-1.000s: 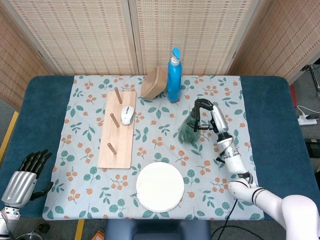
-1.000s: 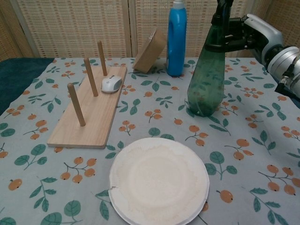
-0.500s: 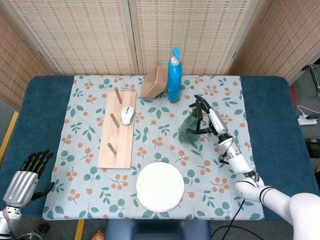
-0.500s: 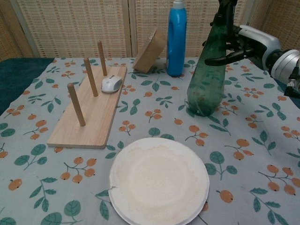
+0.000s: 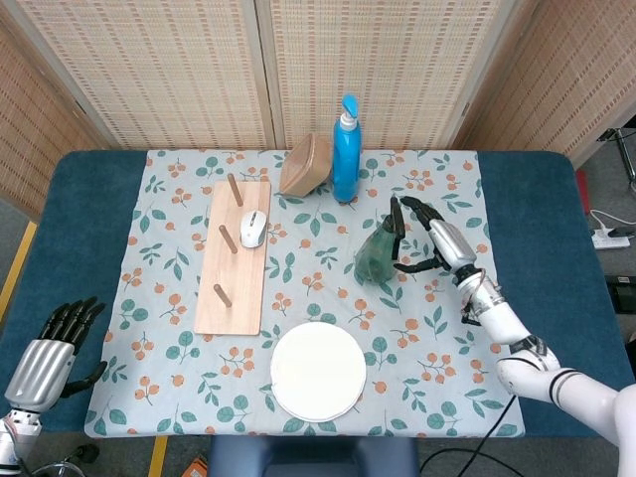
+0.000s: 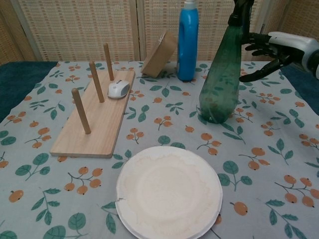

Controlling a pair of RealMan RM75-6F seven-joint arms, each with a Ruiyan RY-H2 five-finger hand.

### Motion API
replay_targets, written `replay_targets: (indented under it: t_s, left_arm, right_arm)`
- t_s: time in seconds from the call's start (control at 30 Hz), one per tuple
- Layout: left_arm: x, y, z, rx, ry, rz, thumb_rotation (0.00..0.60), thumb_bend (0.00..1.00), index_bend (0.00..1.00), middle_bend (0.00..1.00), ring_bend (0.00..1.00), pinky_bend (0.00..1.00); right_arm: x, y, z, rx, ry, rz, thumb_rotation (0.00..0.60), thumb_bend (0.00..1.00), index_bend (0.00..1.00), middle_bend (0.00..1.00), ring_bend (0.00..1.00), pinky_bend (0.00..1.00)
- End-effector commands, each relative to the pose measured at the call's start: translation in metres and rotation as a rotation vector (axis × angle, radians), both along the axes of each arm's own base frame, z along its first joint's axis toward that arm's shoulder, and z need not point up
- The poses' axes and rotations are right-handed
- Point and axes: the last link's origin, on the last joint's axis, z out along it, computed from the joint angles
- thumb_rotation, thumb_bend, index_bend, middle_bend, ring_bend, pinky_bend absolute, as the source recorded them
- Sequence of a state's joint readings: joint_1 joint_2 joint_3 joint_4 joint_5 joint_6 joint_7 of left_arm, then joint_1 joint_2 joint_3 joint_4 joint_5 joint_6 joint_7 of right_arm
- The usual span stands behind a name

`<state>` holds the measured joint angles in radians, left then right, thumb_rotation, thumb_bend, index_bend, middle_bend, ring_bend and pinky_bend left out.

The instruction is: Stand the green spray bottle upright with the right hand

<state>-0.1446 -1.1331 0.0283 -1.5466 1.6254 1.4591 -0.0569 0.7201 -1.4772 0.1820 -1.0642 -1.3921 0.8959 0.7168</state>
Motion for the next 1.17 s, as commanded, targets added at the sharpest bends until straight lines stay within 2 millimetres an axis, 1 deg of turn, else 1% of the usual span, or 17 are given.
replay_targets:
  t_s: [0.03, 0.13, 0.17, 0.27, 0.37, 0.47, 0.57, 0.67, 0.7, 0.8, 0.9, 1.03, 1.17]
  left_arm:
    - [0.001, -0.001, -0.001, -0.003, 0.003, -0.002, 0.6, 0.29, 0.0, 0.0, 0.0, 0.0]
    - [0.0, -0.001, -0.001, -0.004, 0.007, 0.0, 0.6, 0.29, 0.0, 0.0, 0.0, 0.0]
    - [0.0, -0.002, -0.001, -0.006, 0.007, 0.0, 0.6, 0.29, 0.0, 0.0, 0.0, 0.0]
    - [0.002, -0.003, 0.001, -0.005, -0.009, -0.012, 0.6, 0.29, 0.0, 0.0, 0.0, 0.0]
    - [0.002, -0.003, 0.002, 0.004, -0.012, -0.011, 0.6, 0.29, 0.0, 0.0, 0.0, 0.0]
    - [-0.001, 0.0, 0.001, 0.009, -0.005, 0.011, 0.6, 0.29, 0.0, 0.0, 0.0, 0.0]
    - [-0.005, 0.002, 0.002, 0.019, -0.004, 0.03, 0.6, 0.29, 0.0, 0.0, 0.0, 0.0]
    - [-0.009, 0.004, 0.003, 0.03, -0.011, 0.048, 0.6, 0.29, 0.0, 0.0, 0.0, 0.0]
    - [-0.01, 0.004, 0.003, 0.031, -0.012, 0.052, 0.6, 0.29, 0.0, 0.0, 0.0, 0.0]
    - [-0.01, 0.006, 0.003, 0.036, -0.015, 0.056, 0.6, 0.29, 0.0, 0.0, 0.0, 0.0]
    - [-0.007, 0.009, 0.002, 0.036, -0.024, 0.046, 0.6, 0.29, 0.0, 0.0, 0.0, 0.0]
    - [-0.006, 0.011, 0.002, 0.03, -0.026, 0.042, 0.6, 0.29, 0.0, 0.0, 0.0, 0.0]
    - [-0.007, 0.012, 0.002, 0.032, -0.029, 0.047, 0.6, 0.28, 0.0, 0.0, 0.0, 0.0]
  right_arm:
    - [-0.026, 0.017, 0.035, -0.029, 0.265, -0.008, 0.6, 0.0, 0.0, 0.0, 0.0, 0.0]
    - [-0.042, 0.035, 0.059, -0.056, 0.525, 0.001, 0.6, 0.0, 0.0, 0.0, 0.0, 0.0]
    - [-0.049, 0.044, 0.068, -0.079, 0.639, 0.001, 0.6, 0.0, 0.0, 0.0, 0.0, 0.0]
    - [-0.06, 0.068, 0.089, -0.161, 0.876, -0.038, 0.6, 0.0, 0.0, 0.0, 0.0, 0.0]
    - [-0.066, 0.088, 0.103, -0.238, 0.998, -0.097, 0.6, 0.0, 0.0, 0.0, 0.0, 0.0]
    - [-0.071, 0.102, 0.117, -0.302, 1.032, -0.133, 0.6, 0.04, 0.0, 0.0, 0.0, 0.0]
    - [-0.073, 0.112, 0.129, -0.346, 0.997, -0.156, 0.6, 0.1, 0.0, 0.0, 0.0, 0.0]
    - [-0.076, 0.119, 0.14, -0.348, 0.972, -0.184, 0.6, 0.22, 0.0, 0.0, 0.0, 0.0]
    - [-0.077, 0.119, 0.142, -0.344, 0.97, -0.19, 0.6, 0.27, 0.0, 0.0, 0.0, 0.0]
    - [-0.08, 0.117, 0.142, -0.332, 0.981, -0.204, 0.6, 0.37, 0.0, 0.0, 0.0, 0.0]
    - [-0.083, 0.116, 0.139, -0.328, 0.976, -0.213, 0.6, 0.4, 0.0, 0.0, 0.0, 0.0]
    - [-0.085, 0.116, 0.139, -0.339, 0.957, -0.212, 0.6, 0.4, 0.0, 0.0, 0.0, 0.0]
    - [-0.082, 0.115, 0.138, -0.353, 0.942, -0.198, 0.6, 0.4, 0.0, 0.0, 0.0, 0.0]
